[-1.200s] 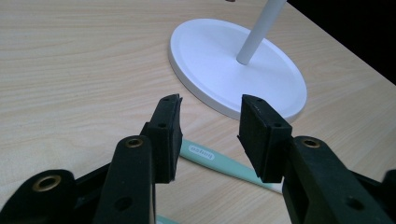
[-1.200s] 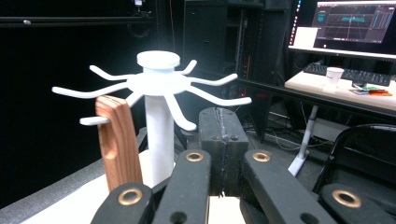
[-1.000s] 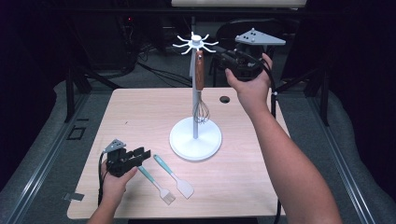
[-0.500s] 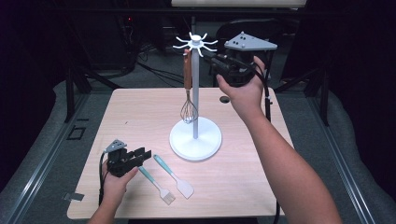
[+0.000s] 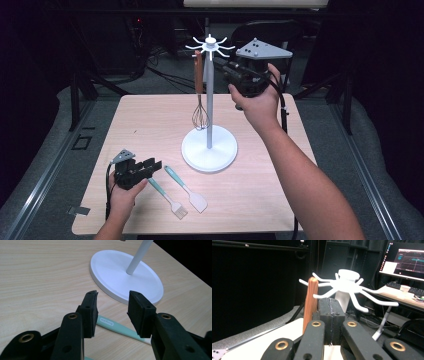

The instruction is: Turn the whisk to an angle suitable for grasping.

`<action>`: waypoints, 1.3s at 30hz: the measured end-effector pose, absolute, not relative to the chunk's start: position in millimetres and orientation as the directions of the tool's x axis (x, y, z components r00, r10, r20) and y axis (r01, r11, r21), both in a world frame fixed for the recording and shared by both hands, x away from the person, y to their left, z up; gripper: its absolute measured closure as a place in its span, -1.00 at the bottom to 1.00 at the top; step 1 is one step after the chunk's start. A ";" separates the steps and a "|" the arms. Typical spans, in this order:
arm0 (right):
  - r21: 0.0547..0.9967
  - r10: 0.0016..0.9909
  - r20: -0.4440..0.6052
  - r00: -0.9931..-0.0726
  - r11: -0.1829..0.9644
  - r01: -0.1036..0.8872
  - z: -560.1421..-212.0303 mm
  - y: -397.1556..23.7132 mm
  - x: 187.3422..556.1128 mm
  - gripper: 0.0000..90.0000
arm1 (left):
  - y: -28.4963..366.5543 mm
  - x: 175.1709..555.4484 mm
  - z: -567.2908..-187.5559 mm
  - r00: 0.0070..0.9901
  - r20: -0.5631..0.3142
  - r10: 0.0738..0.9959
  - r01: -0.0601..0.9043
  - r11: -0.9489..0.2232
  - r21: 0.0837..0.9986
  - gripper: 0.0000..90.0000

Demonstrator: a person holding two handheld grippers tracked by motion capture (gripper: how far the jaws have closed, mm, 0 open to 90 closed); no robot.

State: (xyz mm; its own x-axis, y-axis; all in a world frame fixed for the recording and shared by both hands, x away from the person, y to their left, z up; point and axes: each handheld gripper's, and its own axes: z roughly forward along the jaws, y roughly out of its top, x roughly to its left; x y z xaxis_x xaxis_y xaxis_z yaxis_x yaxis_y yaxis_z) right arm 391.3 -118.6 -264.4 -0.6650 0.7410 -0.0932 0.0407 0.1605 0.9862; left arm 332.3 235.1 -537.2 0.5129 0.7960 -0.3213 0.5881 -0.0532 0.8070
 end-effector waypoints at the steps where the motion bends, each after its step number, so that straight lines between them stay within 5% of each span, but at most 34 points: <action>1: 0.987 0.743 -0.090 -0.663 0.157 0.042 -266.0 -119.2 391.1 1.00 | 235.2 332.4 -537.2 0.512 -0.321 0.797 0.589 -0.053 0.806 0.32; 18: 0.973 0.756 -0.040 -0.653 0.178 0.147 -317.3 -133.8 388.4 0.95 | 236.6 332.9 -538.0 0.503 -0.325 0.801 0.590 -0.043 0.806 0.31; 39: 0.893 0.773 0.055 -0.632 0.245 0.378 -432.8 -144.5 384.8 0.69 | 240.7 332.7 -538.1 0.489 -0.326 0.809 0.591 -0.033 0.806 0.30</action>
State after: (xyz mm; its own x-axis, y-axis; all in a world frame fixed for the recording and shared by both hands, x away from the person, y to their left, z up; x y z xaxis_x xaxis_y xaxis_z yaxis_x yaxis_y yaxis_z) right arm 384.8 -144.5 -432.8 -0.6325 0.7726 0.0553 0.3778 0.2454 0.8928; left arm 332.7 240.7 -538.1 0.4887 0.8094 -0.3255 0.5912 -0.0329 0.8059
